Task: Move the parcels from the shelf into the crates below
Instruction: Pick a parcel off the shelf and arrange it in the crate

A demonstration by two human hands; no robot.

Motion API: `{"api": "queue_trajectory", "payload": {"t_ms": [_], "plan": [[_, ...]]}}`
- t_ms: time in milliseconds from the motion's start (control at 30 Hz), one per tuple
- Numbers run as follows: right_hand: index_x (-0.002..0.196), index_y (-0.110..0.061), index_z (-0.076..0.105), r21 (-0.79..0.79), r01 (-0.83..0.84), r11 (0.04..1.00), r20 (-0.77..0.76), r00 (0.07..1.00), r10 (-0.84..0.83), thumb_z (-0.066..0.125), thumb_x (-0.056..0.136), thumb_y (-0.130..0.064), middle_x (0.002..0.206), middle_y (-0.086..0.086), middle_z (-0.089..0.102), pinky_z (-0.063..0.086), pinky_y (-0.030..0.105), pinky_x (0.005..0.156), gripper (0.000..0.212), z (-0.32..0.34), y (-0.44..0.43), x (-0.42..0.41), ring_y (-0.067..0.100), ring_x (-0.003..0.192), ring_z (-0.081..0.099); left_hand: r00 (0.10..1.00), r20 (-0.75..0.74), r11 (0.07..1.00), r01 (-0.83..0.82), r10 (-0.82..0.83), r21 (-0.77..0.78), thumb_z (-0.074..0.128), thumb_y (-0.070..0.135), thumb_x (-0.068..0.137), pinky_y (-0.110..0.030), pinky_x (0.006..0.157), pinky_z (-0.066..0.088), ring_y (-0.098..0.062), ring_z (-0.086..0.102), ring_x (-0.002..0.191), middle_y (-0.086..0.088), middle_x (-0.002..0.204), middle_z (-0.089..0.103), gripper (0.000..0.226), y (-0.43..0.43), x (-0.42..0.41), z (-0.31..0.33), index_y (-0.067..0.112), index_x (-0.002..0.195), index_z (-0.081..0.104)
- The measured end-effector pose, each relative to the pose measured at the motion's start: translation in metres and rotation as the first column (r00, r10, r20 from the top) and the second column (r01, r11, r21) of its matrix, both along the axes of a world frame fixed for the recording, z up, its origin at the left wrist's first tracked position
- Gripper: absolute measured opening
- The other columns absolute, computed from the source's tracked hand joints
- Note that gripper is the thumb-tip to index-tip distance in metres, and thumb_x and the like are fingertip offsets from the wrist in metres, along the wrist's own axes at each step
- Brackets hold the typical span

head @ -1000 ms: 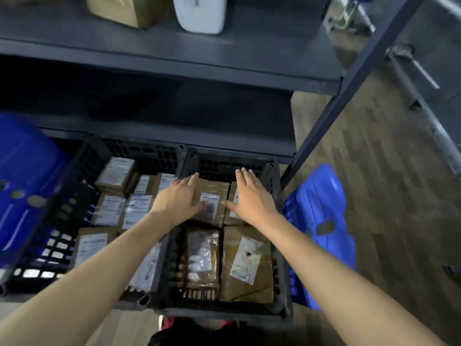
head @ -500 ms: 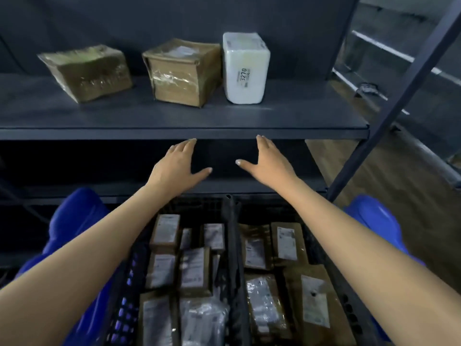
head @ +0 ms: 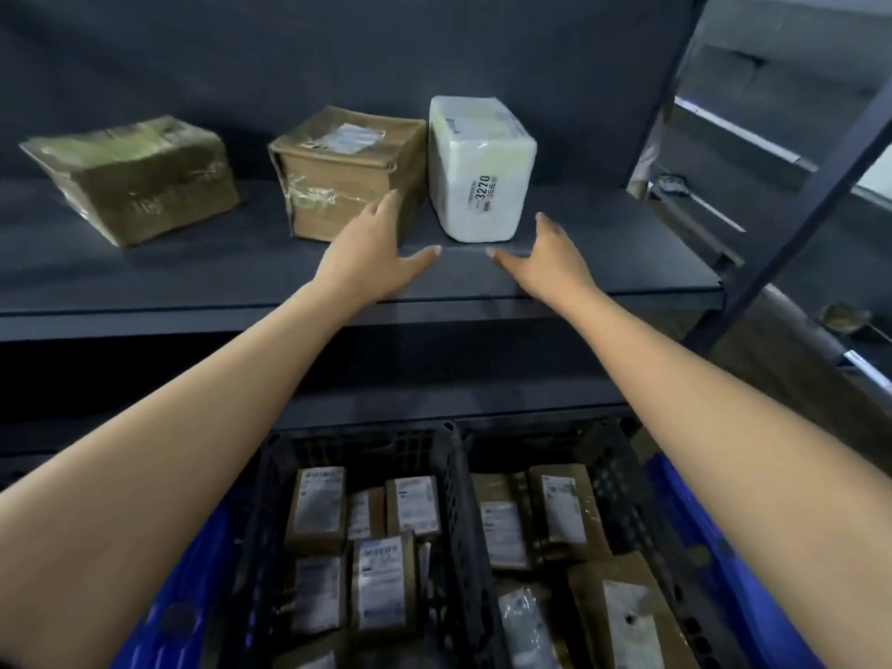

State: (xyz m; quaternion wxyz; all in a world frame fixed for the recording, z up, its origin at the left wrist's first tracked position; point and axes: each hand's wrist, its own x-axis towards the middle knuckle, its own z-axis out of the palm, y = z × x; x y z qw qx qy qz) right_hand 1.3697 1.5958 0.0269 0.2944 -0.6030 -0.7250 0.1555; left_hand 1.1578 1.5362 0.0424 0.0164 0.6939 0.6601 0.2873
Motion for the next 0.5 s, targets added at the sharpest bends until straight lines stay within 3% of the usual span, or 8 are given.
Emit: {"api": "queue_trajectory", "payload": {"t_ms": [100, 300, 400, 500], "plan": [[0.140, -0.006, 0.037, 0.006, 0.000, 1.000, -0.002, 1.000, 0.000, 0.067, 0.085, -0.048, 0.147, 0.013, 0.039, 0.035, 0.030, 0.085, 0.076, 0.007, 0.036, 0.005, 0.028, 0.131, 0.042, 1.000, 0.011, 1.000, 0.005, -0.004, -0.026, 0.060, 0.054, 0.083, -0.038, 0.093, 0.041, -0.034, 0.044, 0.128, -0.016, 0.144, 0.044, 0.087, 0.038, 0.010, -0.001, 0.008, 0.148, 0.024], [0.150, -0.007, 0.020, -0.048, -0.021, 0.999, 0.028, 0.999, 0.023, 0.065, 0.084, -0.052, 0.158, 0.009, 0.024, 0.033, 0.039, 0.107, 0.092, 0.012, 0.096, 0.013, 0.025, 0.142, 0.029, 0.997, 0.070, 0.995, -0.030, 0.037, -0.098, 0.061, 0.053, 0.084, -0.036, 0.104, 0.035, -0.032, 0.036, 0.136, -0.017, 0.151, 0.035, 0.092, 0.105, 0.023, -0.008, 0.001, 0.149, 0.020], [0.150, -0.007, 0.021, -0.059, -0.047, 0.997, -0.021, 0.999, 0.046, 0.067, 0.082, -0.052, 0.156, 0.009, 0.027, 0.033, 0.037, 0.105, 0.093, 0.009, 0.119, 0.015, 0.026, 0.141, 0.031, 0.991, 0.123, 0.994, -0.037, 0.049, -0.102, 0.064, 0.048, 0.083, -0.034, 0.103, 0.034, -0.030, 0.037, 0.135, -0.017, 0.148, 0.040, 0.086, 0.131, 0.027, -0.009, 0.000, 0.145, 0.028], [0.147, -0.007, 0.027, -0.057, -0.057, 0.997, -0.084, 0.995, 0.053, 0.071, 0.079, -0.052, 0.150, 0.011, 0.036, 0.036, 0.035, 0.100, 0.092, 0.006, 0.140, 0.012, 0.026, 0.136, 0.037, 0.986, 0.156, 0.995, -0.040, 0.054, -0.096, 0.067, 0.042, 0.082, -0.034, 0.089, 0.038, -0.031, 0.048, 0.123, -0.017, 0.133, 0.053, 0.066, 0.156, 0.028, -0.007, 0.001, 0.129, 0.045]]}}
